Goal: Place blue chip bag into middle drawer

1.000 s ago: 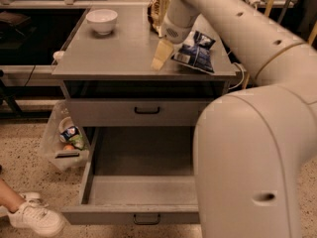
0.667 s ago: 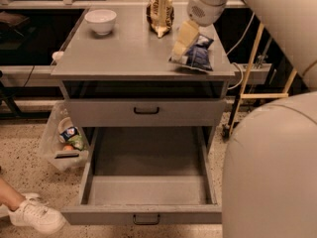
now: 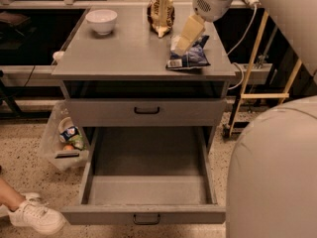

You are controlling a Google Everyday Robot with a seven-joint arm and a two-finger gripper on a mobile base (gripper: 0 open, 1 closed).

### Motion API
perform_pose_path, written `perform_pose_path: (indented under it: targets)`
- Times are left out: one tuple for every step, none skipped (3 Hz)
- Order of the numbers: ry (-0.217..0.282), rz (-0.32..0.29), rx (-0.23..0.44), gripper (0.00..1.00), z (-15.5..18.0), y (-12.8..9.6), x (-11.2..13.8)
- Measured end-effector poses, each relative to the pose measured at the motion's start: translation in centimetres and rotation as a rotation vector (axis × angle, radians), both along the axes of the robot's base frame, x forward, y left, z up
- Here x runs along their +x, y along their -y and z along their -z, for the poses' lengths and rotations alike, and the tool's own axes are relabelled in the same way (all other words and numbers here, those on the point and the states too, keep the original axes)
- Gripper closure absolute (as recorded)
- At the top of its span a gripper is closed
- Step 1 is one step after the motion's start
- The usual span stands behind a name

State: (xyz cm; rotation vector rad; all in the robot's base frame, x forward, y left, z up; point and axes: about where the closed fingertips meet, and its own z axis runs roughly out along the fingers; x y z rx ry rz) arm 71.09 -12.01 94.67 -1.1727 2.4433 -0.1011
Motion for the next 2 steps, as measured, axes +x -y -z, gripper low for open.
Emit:
perform_pose_path:
  targets:
    - [0.001, -0.016, 0.027, 0.00, 0.8, -0.8, 2.2]
    - [-0.064, -0.045, 0.088, 0.00, 5.2, -2.3, 5.7]
